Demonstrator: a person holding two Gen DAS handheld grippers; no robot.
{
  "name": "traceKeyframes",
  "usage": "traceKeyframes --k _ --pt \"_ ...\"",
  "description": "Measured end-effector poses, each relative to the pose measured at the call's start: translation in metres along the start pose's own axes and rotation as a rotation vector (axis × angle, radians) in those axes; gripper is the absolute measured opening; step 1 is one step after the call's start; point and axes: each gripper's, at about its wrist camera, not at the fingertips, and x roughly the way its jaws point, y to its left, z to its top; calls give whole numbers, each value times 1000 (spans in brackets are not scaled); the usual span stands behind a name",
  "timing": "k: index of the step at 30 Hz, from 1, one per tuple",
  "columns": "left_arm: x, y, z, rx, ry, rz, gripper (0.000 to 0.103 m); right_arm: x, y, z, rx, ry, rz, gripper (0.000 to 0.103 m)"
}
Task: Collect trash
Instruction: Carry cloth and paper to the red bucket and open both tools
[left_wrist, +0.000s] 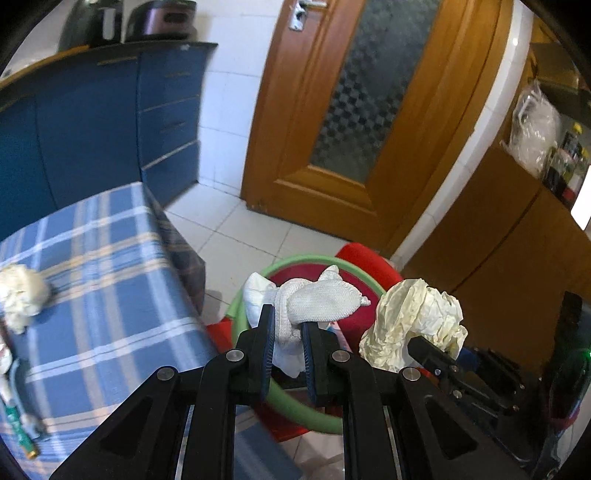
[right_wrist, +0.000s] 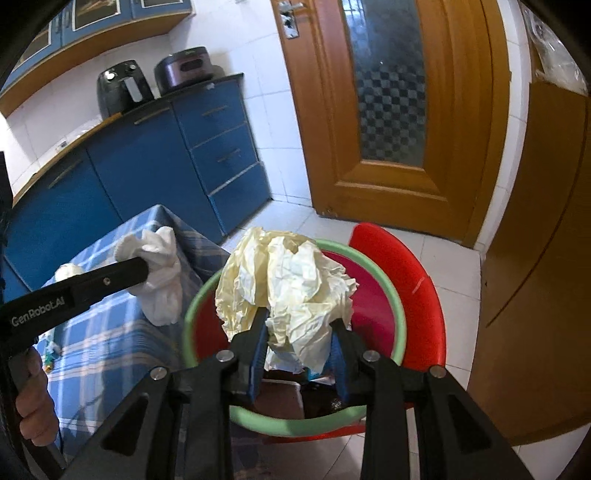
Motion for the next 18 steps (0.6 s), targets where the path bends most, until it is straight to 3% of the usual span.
traceKeyframes --k 9,13,18 --pt "40 -19 -1 48 64 18 22 18 -25 -5 46 37 -9 40" --pt "42 -25 -2 69 73 15 39 20 -26 -3 52 32 -2 46" --pt "38 -24 -1 71 63 14 40 15 -22 -3 49 22 5 46"
